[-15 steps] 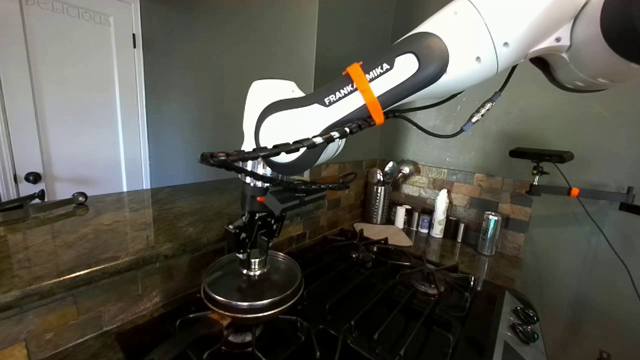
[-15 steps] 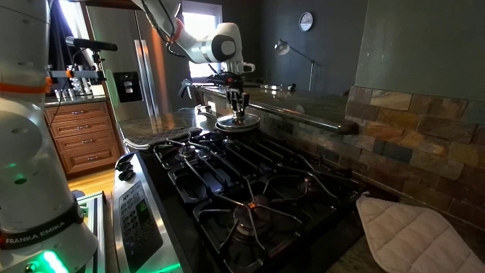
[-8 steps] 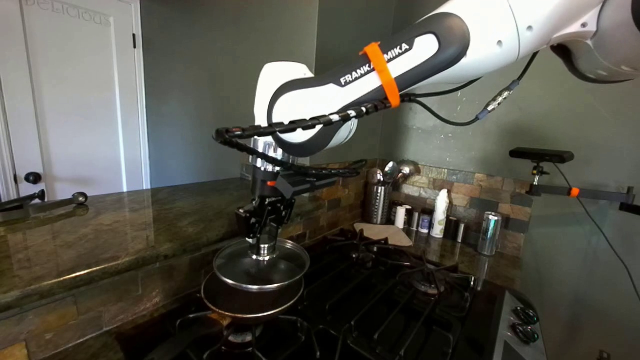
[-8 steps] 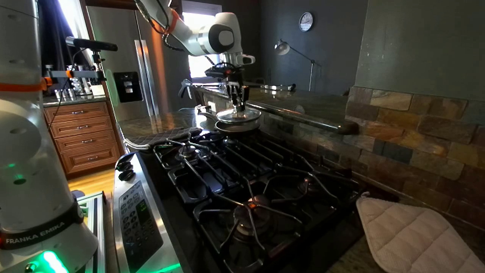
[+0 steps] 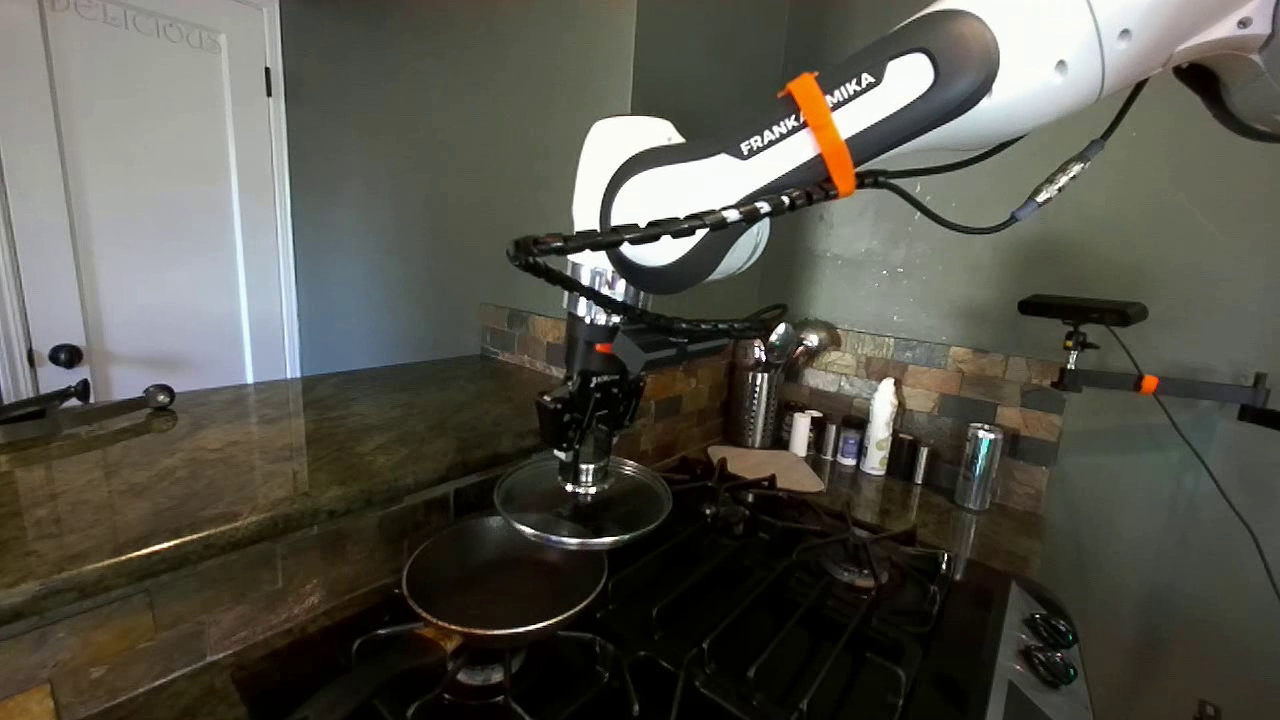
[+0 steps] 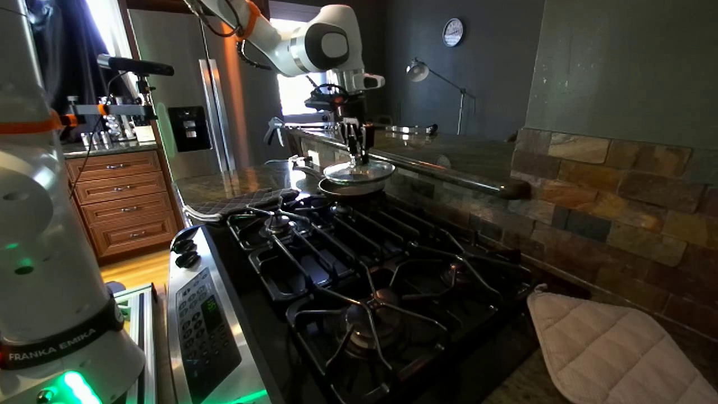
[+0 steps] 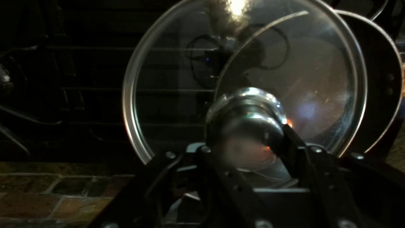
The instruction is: Pick up the lid from the pot and put it on the stove
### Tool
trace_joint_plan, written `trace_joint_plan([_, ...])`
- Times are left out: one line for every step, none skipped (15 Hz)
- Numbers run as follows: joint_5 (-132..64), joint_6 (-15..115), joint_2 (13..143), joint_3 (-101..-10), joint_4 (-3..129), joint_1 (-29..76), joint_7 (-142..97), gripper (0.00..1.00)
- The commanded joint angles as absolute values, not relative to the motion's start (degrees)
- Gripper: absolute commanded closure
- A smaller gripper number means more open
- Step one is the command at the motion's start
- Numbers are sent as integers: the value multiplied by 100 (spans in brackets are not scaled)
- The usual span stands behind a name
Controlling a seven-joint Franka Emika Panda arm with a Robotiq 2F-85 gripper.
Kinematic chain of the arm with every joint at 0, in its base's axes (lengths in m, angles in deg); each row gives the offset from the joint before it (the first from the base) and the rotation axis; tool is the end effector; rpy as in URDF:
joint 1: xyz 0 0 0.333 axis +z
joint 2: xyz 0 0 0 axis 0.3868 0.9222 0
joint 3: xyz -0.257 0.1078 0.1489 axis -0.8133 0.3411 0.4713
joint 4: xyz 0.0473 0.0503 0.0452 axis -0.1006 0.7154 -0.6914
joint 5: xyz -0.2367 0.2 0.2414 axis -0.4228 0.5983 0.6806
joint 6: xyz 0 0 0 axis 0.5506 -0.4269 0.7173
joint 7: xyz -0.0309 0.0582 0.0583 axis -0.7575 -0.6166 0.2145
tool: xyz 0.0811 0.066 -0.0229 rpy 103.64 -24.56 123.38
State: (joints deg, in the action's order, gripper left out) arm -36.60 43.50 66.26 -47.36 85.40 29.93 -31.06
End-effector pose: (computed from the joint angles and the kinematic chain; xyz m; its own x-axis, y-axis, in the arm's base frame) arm 0.5733 0.1122 0.4320 0.9870 0.0205 0.1592 0.0138 -0.9990 0.0427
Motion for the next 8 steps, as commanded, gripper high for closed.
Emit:
trace_joint_plan([-3490,4343,6100,-4804,9115,2823,-3118,77])
trace_joint_plan([-3480,4343,6037,-4824,9213,2782,-3157,77])
trace_joint_plan([-3459,4362,5965,-4839,9321,2746,-3154,77])
trace_joint_plan([-3468,4401,5907,-4856,9417,2709,-3148,77])
trace_joint_plan([-3437,4434,5855,-4879,9513,2667,-3129,77])
trace_joint_plan([-3430,4458,5809,-4897,9604,2633,-3140,77])
trace_joint_plan([-3402,4482,5764,-4923,9694,2595,-3119,77])
trace_joint_plan([-3380,4482,5726,-4948,9767,2552,-3126,77])
